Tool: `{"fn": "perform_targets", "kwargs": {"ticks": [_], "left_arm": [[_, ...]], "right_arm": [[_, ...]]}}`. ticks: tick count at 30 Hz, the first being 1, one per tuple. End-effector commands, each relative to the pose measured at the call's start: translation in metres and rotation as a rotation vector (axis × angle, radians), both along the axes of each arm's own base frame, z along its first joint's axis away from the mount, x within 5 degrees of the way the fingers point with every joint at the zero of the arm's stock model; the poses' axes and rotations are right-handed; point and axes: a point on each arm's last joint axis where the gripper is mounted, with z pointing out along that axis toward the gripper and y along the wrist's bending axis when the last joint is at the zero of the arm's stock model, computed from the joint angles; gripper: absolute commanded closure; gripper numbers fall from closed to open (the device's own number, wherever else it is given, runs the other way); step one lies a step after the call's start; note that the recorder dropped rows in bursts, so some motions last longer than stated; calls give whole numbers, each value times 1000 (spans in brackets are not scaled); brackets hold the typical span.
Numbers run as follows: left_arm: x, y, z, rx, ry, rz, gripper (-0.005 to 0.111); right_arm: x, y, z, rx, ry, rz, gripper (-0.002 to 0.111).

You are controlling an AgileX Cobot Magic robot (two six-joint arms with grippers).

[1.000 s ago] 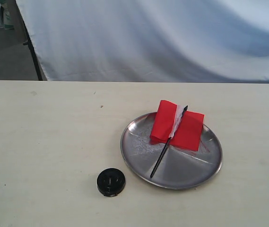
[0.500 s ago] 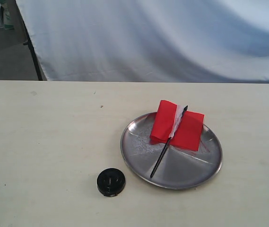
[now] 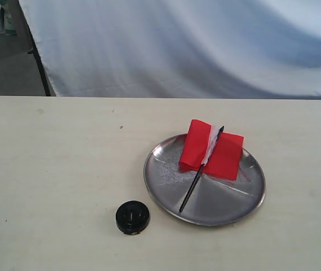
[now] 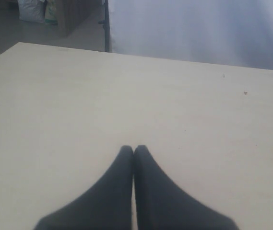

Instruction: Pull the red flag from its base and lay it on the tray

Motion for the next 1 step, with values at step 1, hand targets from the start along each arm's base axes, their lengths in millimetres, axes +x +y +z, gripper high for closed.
{"fn": "perform_targets", "kwargs": {"ticks": [1], "left_arm": [[0, 0, 0, 4, -1, 3, 107]], "right_arm": [[0, 0, -1, 3, -4, 1, 108]]}}
